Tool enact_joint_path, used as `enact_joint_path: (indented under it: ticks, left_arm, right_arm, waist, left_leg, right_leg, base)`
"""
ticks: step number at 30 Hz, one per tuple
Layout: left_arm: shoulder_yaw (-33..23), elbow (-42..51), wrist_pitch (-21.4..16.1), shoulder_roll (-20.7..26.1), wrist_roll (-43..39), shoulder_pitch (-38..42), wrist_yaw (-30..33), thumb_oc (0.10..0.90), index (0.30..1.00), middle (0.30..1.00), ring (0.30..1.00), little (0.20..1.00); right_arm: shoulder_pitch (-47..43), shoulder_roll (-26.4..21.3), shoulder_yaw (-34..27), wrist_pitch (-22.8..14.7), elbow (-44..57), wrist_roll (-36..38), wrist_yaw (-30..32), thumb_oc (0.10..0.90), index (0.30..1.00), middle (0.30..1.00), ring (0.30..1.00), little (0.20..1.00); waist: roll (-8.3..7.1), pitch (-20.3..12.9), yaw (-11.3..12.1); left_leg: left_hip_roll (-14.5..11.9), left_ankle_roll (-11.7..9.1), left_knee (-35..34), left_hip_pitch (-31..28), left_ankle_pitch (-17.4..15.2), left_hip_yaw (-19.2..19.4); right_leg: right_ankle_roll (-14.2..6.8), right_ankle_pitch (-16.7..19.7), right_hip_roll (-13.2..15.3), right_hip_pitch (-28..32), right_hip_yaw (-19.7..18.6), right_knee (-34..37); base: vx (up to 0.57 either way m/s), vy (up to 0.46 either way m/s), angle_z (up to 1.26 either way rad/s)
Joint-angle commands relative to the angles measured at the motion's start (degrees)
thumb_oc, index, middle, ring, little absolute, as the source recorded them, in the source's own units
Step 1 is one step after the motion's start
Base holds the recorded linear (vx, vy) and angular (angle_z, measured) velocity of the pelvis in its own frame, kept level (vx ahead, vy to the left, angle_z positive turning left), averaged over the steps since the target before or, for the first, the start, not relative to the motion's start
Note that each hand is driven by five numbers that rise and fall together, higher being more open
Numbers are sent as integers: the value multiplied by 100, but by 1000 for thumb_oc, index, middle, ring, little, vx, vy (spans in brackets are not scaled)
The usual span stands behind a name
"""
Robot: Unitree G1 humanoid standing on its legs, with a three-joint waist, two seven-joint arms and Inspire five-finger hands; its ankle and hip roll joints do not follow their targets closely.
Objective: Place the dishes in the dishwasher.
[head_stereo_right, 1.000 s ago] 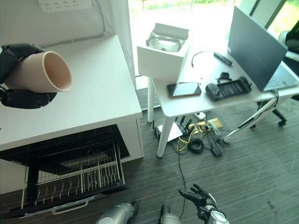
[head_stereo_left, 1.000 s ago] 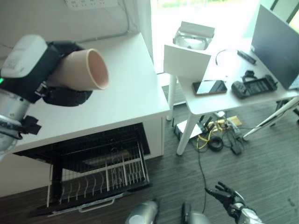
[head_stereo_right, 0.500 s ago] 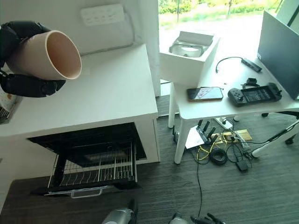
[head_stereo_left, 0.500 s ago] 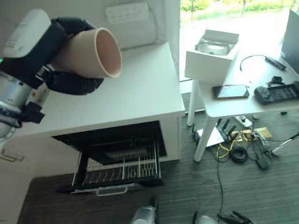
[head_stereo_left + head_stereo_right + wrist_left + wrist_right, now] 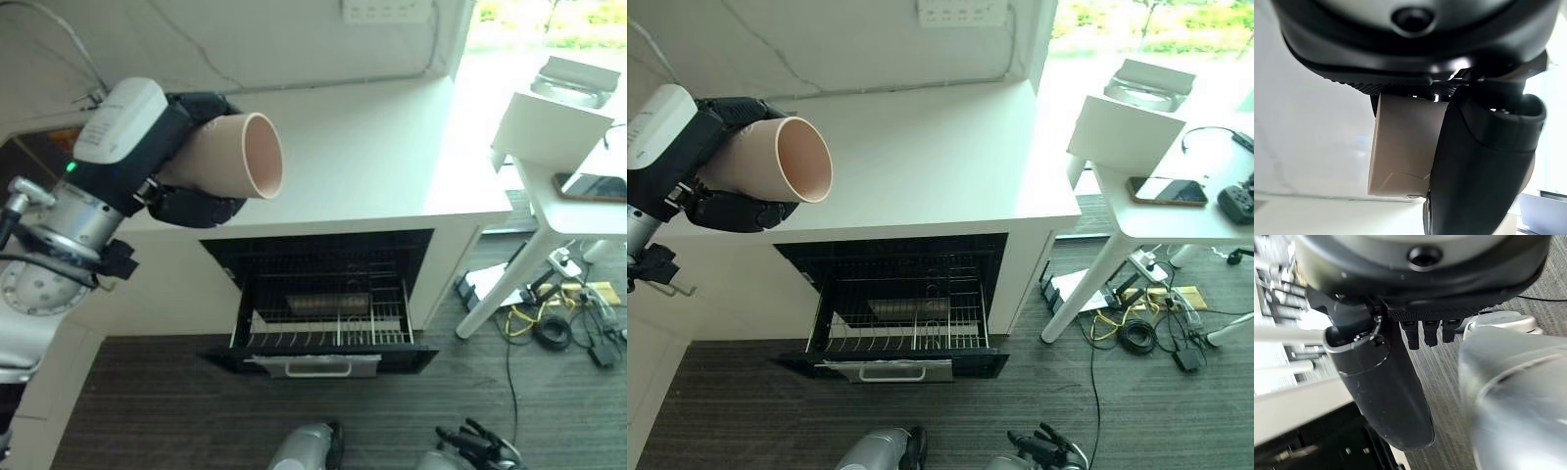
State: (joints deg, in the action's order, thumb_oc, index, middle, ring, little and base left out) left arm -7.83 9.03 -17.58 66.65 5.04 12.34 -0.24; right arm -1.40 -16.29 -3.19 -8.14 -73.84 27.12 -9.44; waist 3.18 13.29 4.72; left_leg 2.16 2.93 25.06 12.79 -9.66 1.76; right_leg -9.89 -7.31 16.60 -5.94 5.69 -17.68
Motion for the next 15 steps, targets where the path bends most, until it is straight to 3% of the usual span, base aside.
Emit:
enact_joint_path:
  ticks: [1,11,15]
  left_arm:
    - [-503,-38,-115,-189,-65,818,589,400,300,300,300,300]
    - [-331,246,208,-467,-138,868,706,400,300,300,300,300]
    - [-279,178,203,-689,-328,792,917,400,300,300,300,300]
  right_arm:
    - [23,-396,1,-188,114,-227,118,800,900,900,900,900]
    - [-124,-456,162,-485,326,375,-105,800,900,900,900,900]
    - [-156,-535,108,-325,375,492,-76,800,900,900,900,900]
  waist:
    - [80,-254,-261]
    - [-9,-248,-250]
    - [8,-208,-303]
  left_leg:
    - [-441,-531,-787,-771,-391,64]
    - [-913,-760,-787,-825,-229,240]
    - [-1080,-878,-787,-839,-156,285]
  right_leg:
    - [-110,-232,-238,28,188,50]
    - [105,-532,-491,314,470,50]
    - [184,-610,-586,363,513,50]
  base:
    - [30,-116,53]
    - [76,-156,15]
    - [70,-138,7]
